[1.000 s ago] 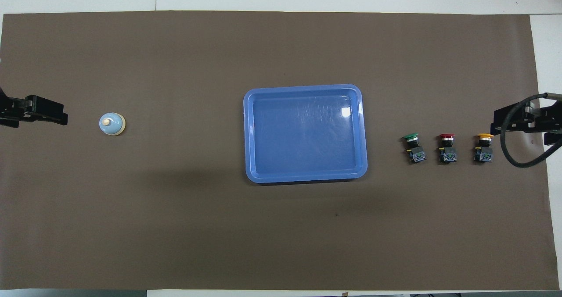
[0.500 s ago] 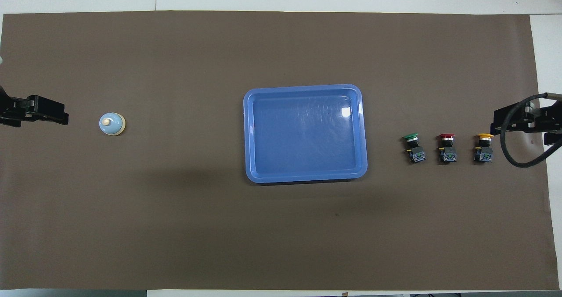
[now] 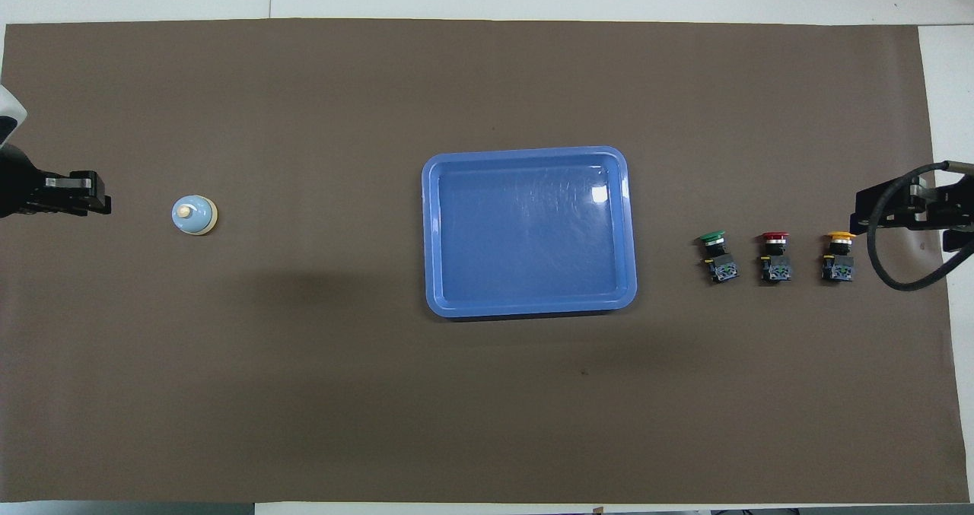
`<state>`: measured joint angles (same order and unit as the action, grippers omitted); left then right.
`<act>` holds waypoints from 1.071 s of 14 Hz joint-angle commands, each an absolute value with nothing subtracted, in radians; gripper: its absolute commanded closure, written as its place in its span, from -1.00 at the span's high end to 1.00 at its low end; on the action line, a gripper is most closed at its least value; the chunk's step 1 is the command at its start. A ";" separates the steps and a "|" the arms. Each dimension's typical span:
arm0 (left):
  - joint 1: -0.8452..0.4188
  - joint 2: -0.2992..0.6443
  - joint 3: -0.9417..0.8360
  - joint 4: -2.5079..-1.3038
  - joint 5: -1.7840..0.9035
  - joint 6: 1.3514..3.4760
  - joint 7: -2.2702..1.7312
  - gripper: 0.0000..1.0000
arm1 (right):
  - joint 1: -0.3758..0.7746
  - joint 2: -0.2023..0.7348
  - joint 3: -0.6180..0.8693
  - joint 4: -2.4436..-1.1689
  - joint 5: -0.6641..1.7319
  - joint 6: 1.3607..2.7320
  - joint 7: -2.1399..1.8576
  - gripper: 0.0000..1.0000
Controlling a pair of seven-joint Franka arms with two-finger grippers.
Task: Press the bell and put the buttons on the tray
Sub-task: 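Move the left gripper over the bell and press down on it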
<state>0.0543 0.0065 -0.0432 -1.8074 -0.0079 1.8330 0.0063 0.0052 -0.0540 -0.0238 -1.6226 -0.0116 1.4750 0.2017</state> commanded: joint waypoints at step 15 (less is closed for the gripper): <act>0.083 0.206 -0.044 -2.042 -0.009 2.304 0.015 -1.00 | -0.009 -0.075 -0.014 -1.644 -0.008 1.470 0.210 1.00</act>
